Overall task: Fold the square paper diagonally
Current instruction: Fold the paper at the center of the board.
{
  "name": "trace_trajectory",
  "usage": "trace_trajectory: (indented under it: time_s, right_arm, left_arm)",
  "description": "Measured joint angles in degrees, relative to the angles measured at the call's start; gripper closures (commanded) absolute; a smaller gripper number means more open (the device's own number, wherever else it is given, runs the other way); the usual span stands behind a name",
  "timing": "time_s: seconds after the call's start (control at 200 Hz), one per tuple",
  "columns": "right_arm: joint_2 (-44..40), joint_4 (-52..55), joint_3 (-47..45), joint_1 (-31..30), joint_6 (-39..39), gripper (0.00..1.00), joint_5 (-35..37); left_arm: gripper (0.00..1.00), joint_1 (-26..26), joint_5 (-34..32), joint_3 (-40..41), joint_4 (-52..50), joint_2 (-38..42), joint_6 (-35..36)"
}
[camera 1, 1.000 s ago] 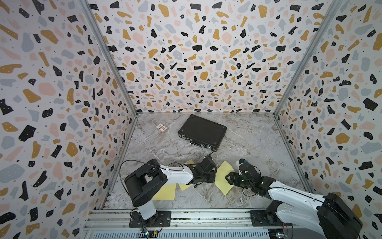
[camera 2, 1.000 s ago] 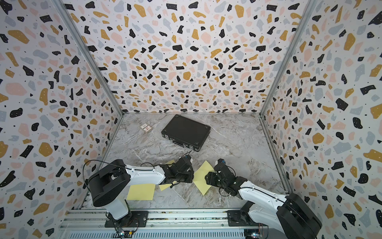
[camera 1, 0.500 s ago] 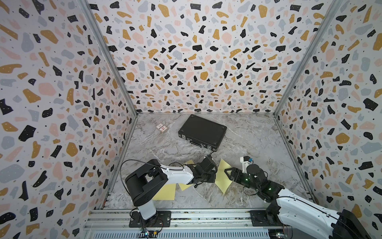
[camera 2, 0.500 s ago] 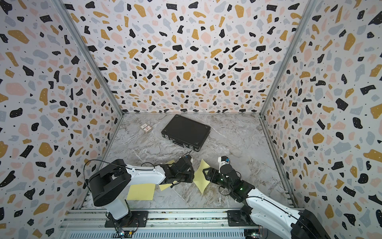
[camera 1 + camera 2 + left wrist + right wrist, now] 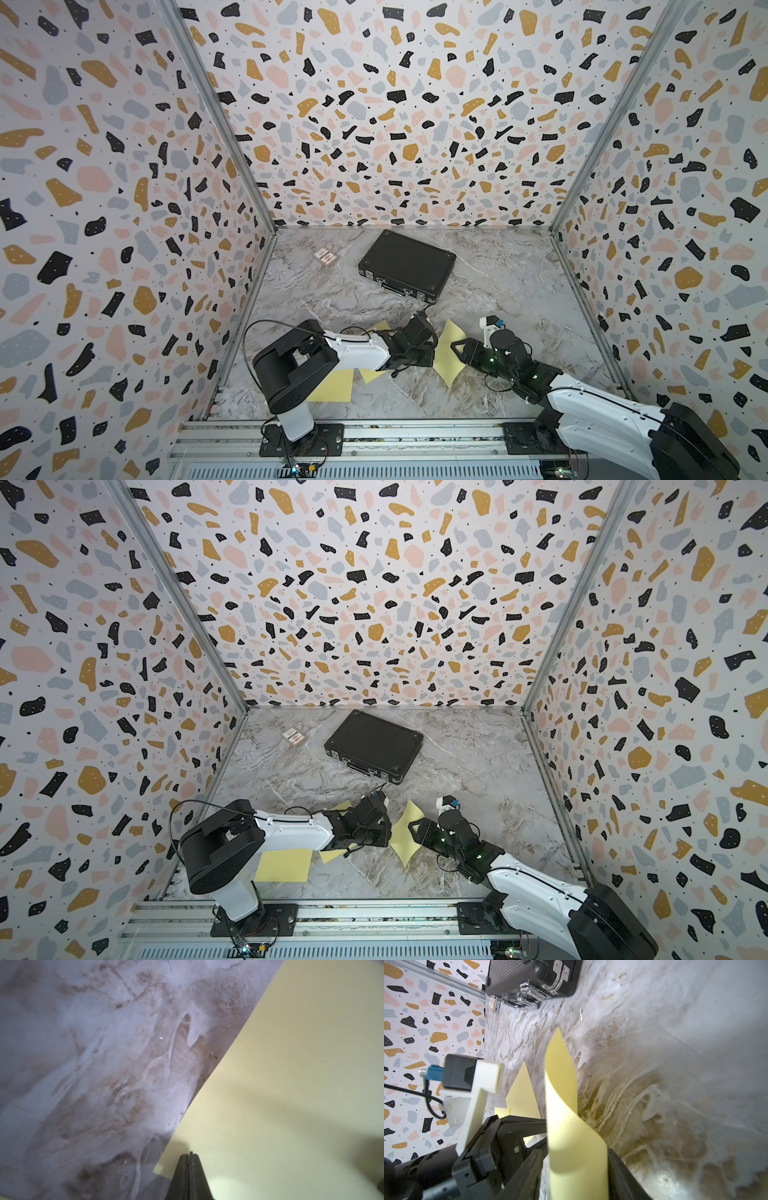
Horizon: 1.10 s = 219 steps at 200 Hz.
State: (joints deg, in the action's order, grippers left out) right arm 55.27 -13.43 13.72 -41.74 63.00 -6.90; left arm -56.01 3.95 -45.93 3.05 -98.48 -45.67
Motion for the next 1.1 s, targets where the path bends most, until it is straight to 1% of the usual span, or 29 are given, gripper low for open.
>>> trace_trajectory:
  time_s: [0.07, 0.11, 0.23, 0.4, 0.486, 0.521, 0.621, 0.681, 0.731, 0.816, 0.896, 1.016, 1.096]
  right_arm:
    - [0.1, -0.8, 0.0, 0.0, 0.1, 0.32, 0.0]
    - [0.1, -1.3, 0.0, 0.0, 0.0, 0.29, 0.0]
    - [0.1, -2.5, 0.0, 0.0, -0.2, 0.27, 0.1]
    - [-0.5, -3.4, 0.0, 0.0, -0.5, 0.21, 0.0]
    - [-1.3, -3.5, 0.2, 0.0, -0.4, 0.21, 0.0]
    - [-1.7, -3.5, 0.4, 0.0, -0.4, 0.23, 0.0]
    - [-2.8, -3.5, 1.0, 0.0, -0.1, 0.31, -0.1]
    - [-3.4, -3.4, 1.3, 0.0, 0.0, 0.39, -0.3]
    - [-4.0, -3.4, 1.4, 0.0, 0.3, 0.41, -0.4]
    - [-4.3, -3.3, 1.4, 0.0, 0.4, 0.41, -0.4]
    - [-4.2, -2.8, 1.4, 0.0, 0.4, 0.38, -0.3]
    - [-2.4, -0.9, 1.6, 0.0, -0.2, 0.33, 0.5]
    - [-0.8, 1.9, 2.3, 0.0, -1.2, 0.32, 1.4]
  left_arm:
    - [0.92, 0.0, 0.0, -0.2, 0.1, -0.2, 0.0]
    - [0.92, 0.0, 0.0, -0.2, 0.1, -0.2, 0.0]
    - [0.93, 0.0, 0.0, -0.2, 0.1, -0.2, 0.0]
    - [0.93, 0.0, 0.0, -0.2, 0.1, -0.2, 0.0]
    - [0.93, 0.0, 0.0, -0.2, 0.1, -0.2, 0.0]
    - [0.93, 0.0, 0.0, -0.2, 0.1, -0.2, 0.0]
    - [0.93, 0.0, 0.0, -0.2, 0.1, -0.2, 0.0]
    - [0.93, 0.0, 0.0, -0.2, 0.1, -0.2, 0.0]
    - [0.93, 0.0, 0.0, -0.2, 0.1, -0.2, 0.0]
    - [0.93, 0.0, 0.0, -0.2, 0.1, -0.2, 0.0]
    - [0.93, 0.0, -0.1, -0.2, 0.0, -0.2, 0.0]
    - [0.93, 0.0, -0.1, -0.2, 0.0, -0.2, 0.0]
    - [0.93, 0.0, -0.2, -0.2, 0.0, -0.2, 0.0]
